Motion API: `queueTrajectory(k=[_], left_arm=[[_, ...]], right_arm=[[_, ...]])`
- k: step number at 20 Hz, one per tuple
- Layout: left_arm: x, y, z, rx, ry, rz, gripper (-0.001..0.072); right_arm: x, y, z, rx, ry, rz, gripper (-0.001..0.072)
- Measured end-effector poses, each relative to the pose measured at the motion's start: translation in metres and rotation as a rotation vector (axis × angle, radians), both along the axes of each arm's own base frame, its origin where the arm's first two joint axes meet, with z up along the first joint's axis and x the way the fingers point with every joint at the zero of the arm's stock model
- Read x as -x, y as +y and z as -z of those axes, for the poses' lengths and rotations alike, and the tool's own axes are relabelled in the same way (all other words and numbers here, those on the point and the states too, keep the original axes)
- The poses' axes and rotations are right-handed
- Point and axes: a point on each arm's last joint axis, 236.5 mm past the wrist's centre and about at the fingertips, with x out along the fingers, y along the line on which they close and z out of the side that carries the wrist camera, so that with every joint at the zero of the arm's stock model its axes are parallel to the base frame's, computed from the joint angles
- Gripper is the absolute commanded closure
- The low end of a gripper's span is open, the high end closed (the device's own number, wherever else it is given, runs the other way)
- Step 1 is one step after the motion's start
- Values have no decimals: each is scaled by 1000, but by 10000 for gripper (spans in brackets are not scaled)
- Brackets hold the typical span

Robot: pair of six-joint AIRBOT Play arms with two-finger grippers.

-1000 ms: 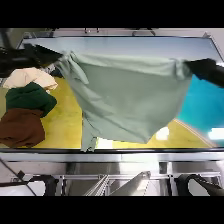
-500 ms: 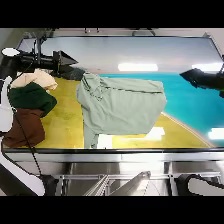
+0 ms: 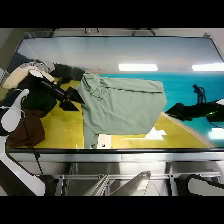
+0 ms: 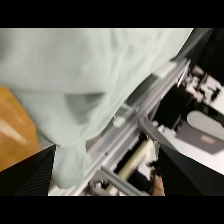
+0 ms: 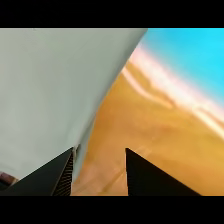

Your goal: Fold the shirts.

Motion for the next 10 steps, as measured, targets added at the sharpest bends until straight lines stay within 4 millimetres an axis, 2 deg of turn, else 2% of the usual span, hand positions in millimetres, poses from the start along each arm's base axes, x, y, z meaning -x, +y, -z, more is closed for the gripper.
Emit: queueTrajectory(k=[2,3,4,5,6,7,8,9,10], left_arm=[[26,-5,16,-33,76,44,13],[36,-6,23,-54,103,62,171],[44,-7,30,-74,121,78,228],[50,-7,36,-94,129,91,235],[54,-9,40,-108,133,100,297],[55,-11,44,-122,130,104,393],[56,-14,47,-134,123,111,528],[55,-17,50,-144,109,116,706],[53,-20,51,-149,91,126,680]], right_arm=[[9,22,5,-23,24,-41,345],[11,32,8,-32,31,-58,345],[12,42,10,-42,38,-67,345],[12,52,12,-54,42,-73,347],[11,60,15,-65,47,-76,353],[10,67,17,-80,52,-72,471],[9,72,18,-93,57,-66,629],[8,76,19,-103,60,-60,671],[7,78,20,-110,63,-56,693]])
